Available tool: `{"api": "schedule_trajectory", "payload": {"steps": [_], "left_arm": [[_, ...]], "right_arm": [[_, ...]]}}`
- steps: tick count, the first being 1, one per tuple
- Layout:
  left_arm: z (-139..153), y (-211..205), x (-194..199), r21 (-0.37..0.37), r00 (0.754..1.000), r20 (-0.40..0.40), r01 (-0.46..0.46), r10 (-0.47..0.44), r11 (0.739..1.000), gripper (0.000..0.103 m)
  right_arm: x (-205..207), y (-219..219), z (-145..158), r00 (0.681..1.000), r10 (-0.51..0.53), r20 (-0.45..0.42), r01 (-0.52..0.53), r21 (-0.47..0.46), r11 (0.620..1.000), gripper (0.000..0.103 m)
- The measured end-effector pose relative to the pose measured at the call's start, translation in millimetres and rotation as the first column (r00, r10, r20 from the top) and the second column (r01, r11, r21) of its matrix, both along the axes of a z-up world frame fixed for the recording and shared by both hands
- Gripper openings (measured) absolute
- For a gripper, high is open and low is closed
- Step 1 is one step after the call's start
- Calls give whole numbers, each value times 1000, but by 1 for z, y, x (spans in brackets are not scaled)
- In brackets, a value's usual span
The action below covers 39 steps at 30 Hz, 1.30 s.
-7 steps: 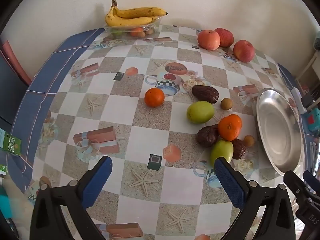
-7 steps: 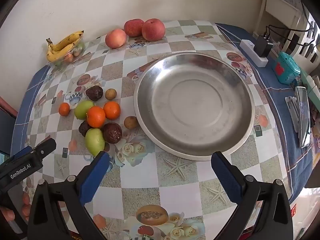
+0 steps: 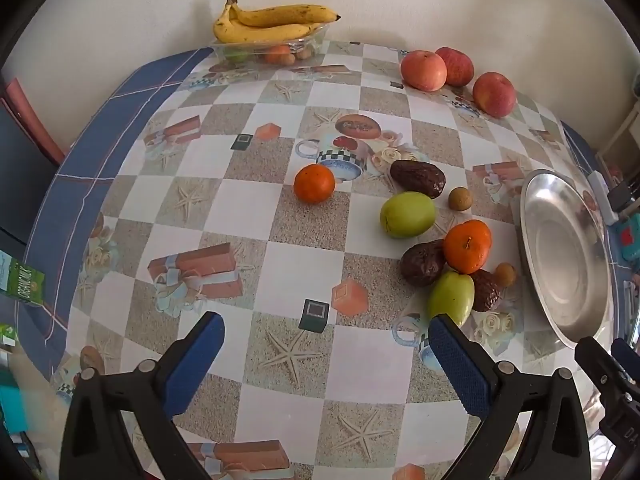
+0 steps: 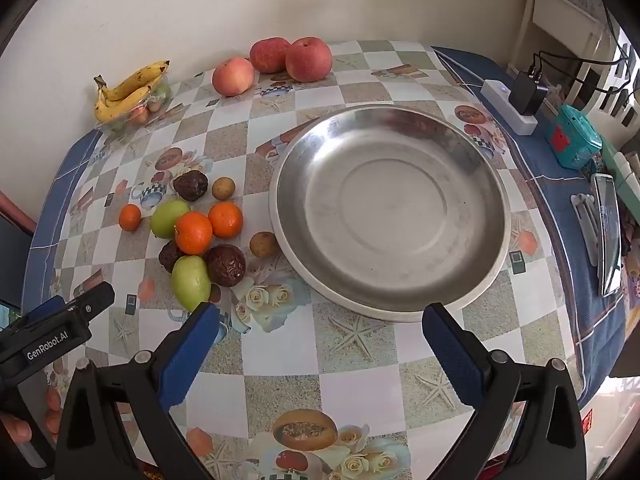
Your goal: Organize fruits
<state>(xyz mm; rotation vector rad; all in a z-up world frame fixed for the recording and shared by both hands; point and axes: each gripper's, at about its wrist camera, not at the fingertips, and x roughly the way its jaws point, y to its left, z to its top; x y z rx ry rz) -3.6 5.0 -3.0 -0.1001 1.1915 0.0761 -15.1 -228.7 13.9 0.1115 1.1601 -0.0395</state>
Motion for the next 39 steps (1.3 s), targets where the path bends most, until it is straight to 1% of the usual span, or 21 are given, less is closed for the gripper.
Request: {"api": "schedule_trajectory", "payload": {"steps": [6,39], "left_arm": [[0,5,-1,-12,1000,-4,-16,16,1000,103],[-10,2,-1,13,999,-38,-3,3,1000,103]], "right_arm": [[0,-1,0,1000,1,0,-1,0,1000,101],[-1,2,-1,1000,5,-2,-5,-2,1000,101]]}}
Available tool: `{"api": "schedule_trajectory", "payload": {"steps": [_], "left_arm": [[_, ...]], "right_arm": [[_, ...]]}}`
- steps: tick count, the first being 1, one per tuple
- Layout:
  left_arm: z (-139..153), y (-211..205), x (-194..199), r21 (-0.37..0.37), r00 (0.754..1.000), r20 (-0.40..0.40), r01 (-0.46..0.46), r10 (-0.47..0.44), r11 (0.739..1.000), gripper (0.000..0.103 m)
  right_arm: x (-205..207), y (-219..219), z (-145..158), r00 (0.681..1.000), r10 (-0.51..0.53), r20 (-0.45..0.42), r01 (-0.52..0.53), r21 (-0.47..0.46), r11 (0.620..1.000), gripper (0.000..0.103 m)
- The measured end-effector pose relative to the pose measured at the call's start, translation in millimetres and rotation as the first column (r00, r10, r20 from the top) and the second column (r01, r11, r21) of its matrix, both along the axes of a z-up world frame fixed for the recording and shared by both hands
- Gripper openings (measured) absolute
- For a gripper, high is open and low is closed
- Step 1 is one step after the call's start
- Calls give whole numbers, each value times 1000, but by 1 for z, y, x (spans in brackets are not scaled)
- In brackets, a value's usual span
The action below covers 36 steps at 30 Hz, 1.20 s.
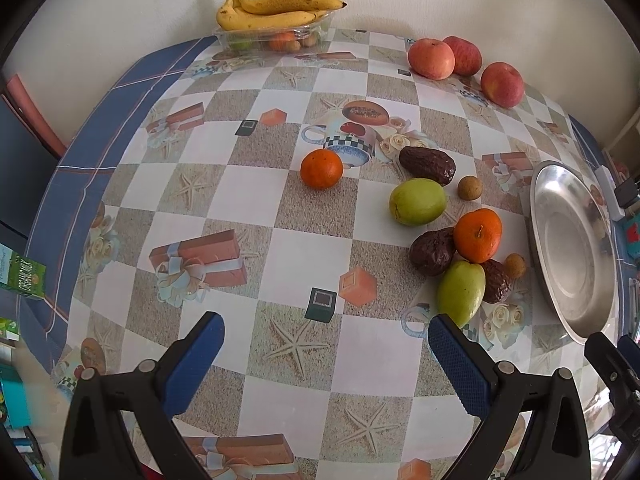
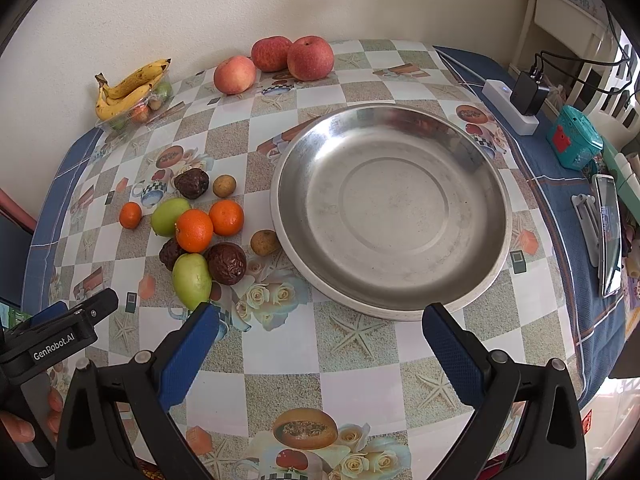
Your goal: Organize fruits
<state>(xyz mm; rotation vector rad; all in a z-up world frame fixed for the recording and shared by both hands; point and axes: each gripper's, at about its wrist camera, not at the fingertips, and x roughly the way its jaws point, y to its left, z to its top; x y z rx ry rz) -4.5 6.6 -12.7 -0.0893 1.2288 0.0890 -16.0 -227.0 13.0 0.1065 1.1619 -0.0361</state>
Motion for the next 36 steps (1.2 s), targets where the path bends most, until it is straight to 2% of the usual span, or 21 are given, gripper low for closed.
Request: {"api": "schedule_trajectory", "payload": {"steps": [36], "left_arm": [[-2,3,1,12,1000,-14,-9,9,1000,103]], "right_arm": [[4,17,-2,999,37,-9,-37,-10,999,101]]}}
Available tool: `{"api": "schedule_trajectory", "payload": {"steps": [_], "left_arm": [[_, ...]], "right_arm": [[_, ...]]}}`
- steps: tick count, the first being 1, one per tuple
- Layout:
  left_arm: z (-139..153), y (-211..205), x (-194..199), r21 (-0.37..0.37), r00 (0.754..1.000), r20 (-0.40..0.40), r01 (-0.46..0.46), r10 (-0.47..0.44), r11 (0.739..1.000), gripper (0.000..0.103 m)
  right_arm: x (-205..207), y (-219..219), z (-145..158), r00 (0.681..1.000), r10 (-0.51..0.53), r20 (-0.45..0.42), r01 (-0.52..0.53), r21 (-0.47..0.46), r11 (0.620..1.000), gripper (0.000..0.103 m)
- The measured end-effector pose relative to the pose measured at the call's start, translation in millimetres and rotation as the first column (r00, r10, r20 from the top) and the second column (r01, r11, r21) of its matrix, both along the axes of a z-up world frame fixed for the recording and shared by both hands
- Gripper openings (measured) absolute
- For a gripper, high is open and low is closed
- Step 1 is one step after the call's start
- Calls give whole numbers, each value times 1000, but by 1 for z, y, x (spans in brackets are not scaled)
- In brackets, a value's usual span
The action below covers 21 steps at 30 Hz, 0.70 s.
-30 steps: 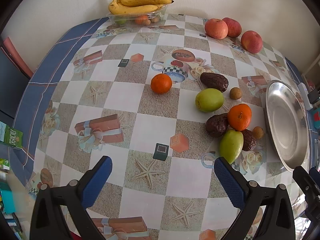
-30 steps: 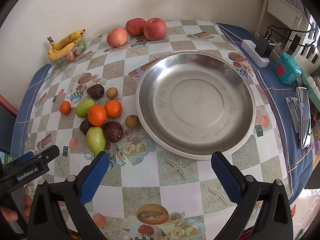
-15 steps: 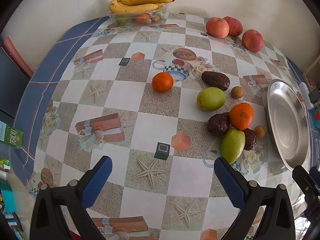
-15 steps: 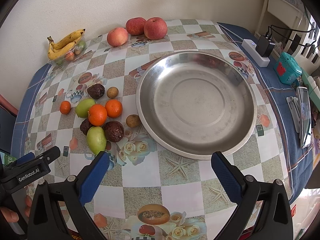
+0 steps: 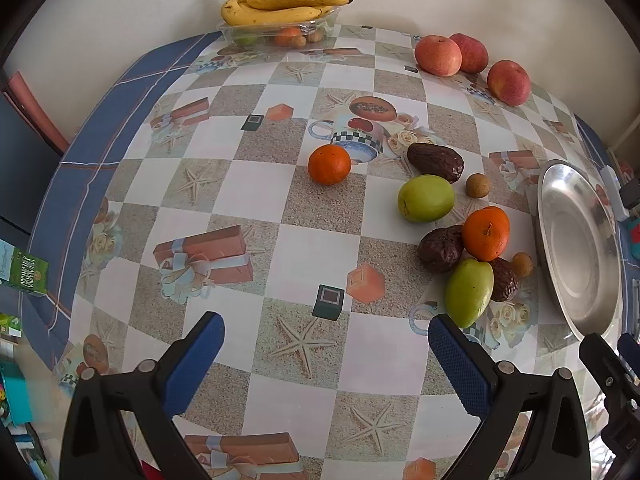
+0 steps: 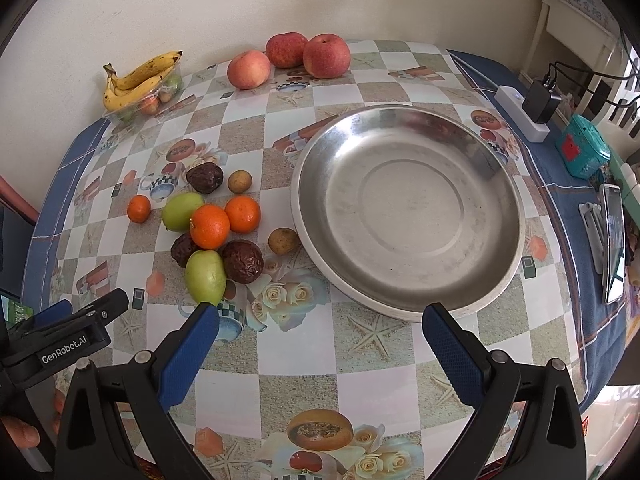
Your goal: Organize fruits
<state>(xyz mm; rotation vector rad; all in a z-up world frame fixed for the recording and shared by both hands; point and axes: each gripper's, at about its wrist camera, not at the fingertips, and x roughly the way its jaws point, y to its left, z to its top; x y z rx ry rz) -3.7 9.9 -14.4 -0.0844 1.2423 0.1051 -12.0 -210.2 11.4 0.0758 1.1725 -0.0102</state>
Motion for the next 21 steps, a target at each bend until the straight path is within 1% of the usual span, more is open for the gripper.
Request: {"api": "schedule_trajectory", "payload": {"steps": [12,16,21], "left_arm": [[-3,0,3,11,1000,-4,-9,9,1000,103],[-4,9,11,-14,999,-9,-53,53,998,103],[-13,25,23,-23,991,-37,-130,129,991,103]], "right_arm": [[3,3,-5,1000,3,-19,-3,5,1000,102],[9,9,-11,999,15,-36,-15,-8,1000,101],[21,24,-28,994,35,-101,-30,54,998,101]]}}
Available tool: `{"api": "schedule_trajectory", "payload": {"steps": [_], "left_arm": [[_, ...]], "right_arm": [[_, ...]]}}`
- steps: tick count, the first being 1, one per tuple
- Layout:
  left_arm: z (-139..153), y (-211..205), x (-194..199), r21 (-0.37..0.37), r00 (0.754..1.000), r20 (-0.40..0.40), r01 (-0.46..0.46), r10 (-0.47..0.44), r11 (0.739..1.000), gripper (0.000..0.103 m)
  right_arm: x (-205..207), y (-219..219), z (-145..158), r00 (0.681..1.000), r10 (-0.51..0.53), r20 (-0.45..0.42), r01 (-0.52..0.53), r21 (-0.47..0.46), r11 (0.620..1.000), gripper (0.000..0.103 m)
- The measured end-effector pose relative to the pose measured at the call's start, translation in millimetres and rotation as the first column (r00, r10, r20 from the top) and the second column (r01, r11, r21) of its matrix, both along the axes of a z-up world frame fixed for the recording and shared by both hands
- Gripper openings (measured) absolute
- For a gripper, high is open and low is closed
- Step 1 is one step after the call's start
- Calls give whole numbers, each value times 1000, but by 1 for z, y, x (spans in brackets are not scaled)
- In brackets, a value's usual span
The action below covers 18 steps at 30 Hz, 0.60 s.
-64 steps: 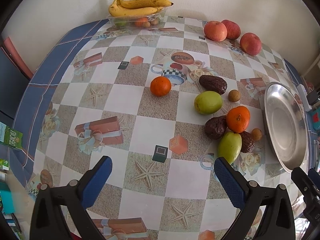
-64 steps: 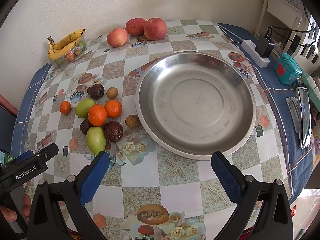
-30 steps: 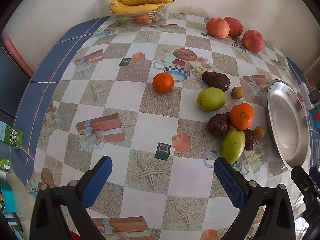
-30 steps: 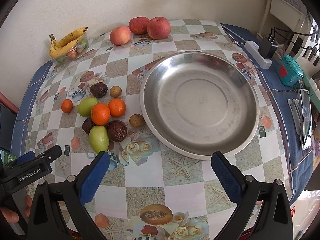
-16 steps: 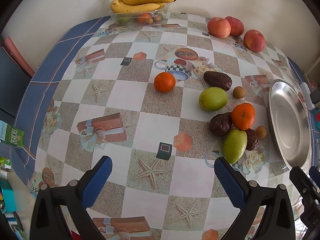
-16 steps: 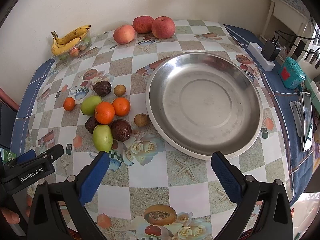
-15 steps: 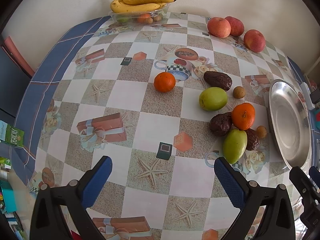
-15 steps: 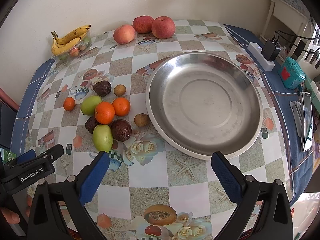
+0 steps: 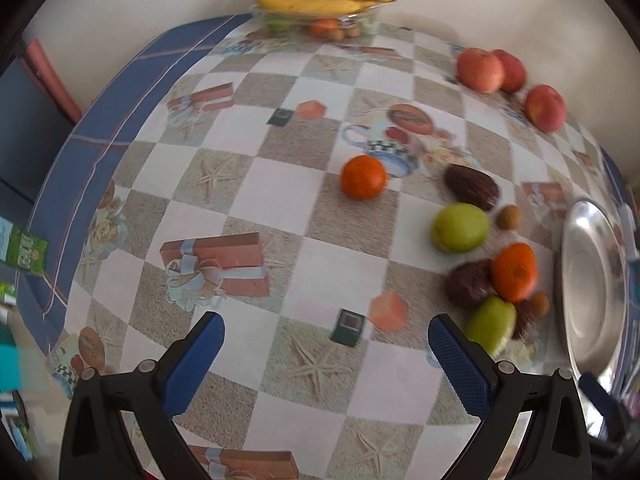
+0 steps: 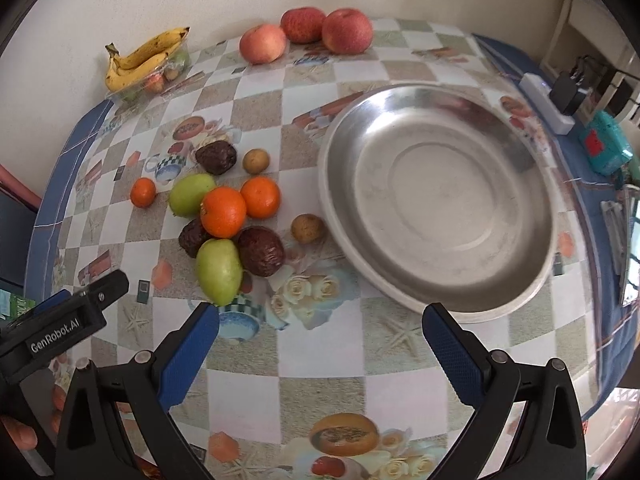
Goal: Organize fruits
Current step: 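Reach the right tool to the green pear and close on it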
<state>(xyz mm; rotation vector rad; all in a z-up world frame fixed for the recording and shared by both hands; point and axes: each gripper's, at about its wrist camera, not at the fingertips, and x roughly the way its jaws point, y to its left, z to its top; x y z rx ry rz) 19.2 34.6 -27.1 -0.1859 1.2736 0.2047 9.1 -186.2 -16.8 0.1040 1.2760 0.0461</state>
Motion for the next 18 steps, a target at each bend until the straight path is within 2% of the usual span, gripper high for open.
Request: {"api": "schedule_trajectory", "payload": {"steps": [5,8,14,17,18], "left_arm": [[-17,21,10,15,995,-53,-83,84,996,103],[-25,32,14,17,990,-78,-115,116,993,103],[-33,39,18,21,989,-92,-111,113,994,103],[-35,40,21,14,991,-89,-102,103,995,103],[-36,40,25,10,991,-88,-98,98,995,103]], "right_arm": [[13,26,-18,998,27,-53,-25,38,999,101],[20,35,-32,997,7,-82,-4,44,999,101],[31,41,-51,993,-67,-100,67,-1,998,101],[35,40,-62,988,-96,-118,104,59,993,103],[36,43,-63,990,-99,-103,104,50,993,103]]}}
